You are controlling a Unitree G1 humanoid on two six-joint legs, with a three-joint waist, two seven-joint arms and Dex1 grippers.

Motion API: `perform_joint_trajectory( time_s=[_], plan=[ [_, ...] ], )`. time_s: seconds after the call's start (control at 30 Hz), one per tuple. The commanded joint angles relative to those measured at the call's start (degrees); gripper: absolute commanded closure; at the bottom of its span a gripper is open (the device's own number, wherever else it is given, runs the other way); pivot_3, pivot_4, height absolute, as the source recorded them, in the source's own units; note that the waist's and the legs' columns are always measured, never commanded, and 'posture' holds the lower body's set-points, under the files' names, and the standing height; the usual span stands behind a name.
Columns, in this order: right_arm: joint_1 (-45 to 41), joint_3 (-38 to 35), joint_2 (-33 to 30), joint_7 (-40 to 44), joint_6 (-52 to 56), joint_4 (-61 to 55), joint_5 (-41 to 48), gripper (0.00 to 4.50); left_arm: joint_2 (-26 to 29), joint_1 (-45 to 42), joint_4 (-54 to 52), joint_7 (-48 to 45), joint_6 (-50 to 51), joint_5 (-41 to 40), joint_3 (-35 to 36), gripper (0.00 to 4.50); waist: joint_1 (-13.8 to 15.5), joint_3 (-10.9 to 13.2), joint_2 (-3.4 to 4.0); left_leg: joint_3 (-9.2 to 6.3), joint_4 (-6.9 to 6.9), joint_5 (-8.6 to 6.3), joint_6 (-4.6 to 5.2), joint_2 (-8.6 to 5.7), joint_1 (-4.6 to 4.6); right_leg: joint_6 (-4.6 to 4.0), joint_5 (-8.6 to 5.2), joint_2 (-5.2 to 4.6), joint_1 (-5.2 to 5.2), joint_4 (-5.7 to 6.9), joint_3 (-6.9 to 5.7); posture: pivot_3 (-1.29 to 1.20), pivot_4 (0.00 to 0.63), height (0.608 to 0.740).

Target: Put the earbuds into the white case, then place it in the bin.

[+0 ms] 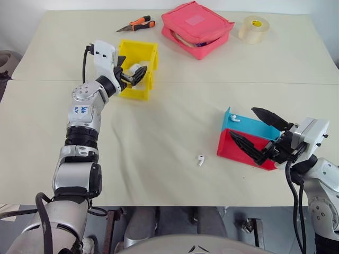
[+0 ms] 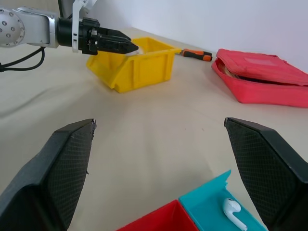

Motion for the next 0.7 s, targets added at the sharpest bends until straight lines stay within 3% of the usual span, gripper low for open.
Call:
perform_joint_trajectory(
  time_s=[0.03,0.2,0.4,0.5,0.7],
  plan=[
    [0.95,-1.5,-0.62,0.46,-0.79,-2.27,0.92,0.0,2.81,2.12,-6.66,-6.34,-1.95,-2.47,1.04,0.03,-0.06,0.0,0.0,0.0,0.01,0.0,0.0,0.0,0.0,0.0,0.0,0.0,0.0,-0.01,0.0,0.0,0.15,0.74],
    [2.15,-3.93,-3.6,4.67,-2.17,-0.67,1.17,0.0,10.16,10.9,-13.82,-22.52,-4.82,-5.89,0.81,0.03,-0.55,-0.01,0.01,0.03,-0.02,0.0,0.0,0.05,0.01,0.0,0.0,0.02,-0.01,-0.01,0.0,0.0,0.15,0.74],
    [1.65,-6.53,-7.27,9.27,-3.12,2.03,1.4,0.0,16.9,22.65,-20.04,-35.14,-9.64,-7.1,0.34,0.03,-0.52,0.01,0.03,0.01,0.03,0.0,-0.01,0.11,0.05,-0.01,0.0,0.03,0.02,0.03,0.02,0.0,0.15,0.74],
    [2.54,-5.71,-10.08,13.76,-3.24,3.97,0.82,0.0,17.42,25.67,-20.43,-33.17,-16.93,-2.18,-0.81,0.03,0.25,0.01,0.03,-0.01,0.06,0.0,0.0,0.1,0.03,-0.02,0.0,0.0,0.06,0.01,0.01,0.0,0.15,0.74],
    [1.25,-4.42,-12.58,18.98,-4.25,7.97,-0.18,0.0,14.84,27.43,-22.83,-32.9,-17.82,-3.77,-1.7,0.03,0.16,0.01,0.02,-0.04,0.07,-0.01,0.02,0.06,0.04,-0.01,0.0,-0.02,0.12,0.01,0.0,0.0,0.15,0.74]
  ],
)
